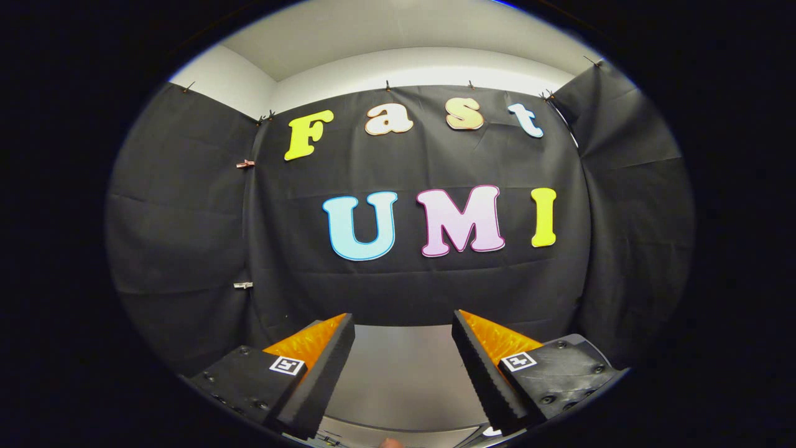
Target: Put the clothes into the washing machine and then close the washing machine lid.
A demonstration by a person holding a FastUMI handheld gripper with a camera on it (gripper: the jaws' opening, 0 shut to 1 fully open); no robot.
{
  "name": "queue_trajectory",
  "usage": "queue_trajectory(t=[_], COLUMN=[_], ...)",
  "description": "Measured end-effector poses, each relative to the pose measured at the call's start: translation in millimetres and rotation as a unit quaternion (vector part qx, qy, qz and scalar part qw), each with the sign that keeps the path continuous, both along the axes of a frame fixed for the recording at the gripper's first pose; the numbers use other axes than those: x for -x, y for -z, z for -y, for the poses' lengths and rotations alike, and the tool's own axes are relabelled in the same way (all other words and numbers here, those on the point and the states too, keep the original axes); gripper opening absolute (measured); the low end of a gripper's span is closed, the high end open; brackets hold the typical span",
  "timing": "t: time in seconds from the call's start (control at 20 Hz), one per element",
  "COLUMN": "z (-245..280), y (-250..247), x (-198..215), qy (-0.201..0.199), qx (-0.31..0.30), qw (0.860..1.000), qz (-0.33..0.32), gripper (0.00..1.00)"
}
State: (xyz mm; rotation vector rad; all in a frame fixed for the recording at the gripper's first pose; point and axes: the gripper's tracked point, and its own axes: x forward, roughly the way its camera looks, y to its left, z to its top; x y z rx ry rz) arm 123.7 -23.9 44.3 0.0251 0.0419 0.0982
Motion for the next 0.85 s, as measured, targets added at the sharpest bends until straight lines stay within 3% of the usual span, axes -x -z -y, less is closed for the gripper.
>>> queue_trajectory(t=[0.85], z=[0], y=[11], x=[7], qy=[-0.003], qx=[0.019], qw=[1.000], qz=[-0.010], gripper=[0.99])
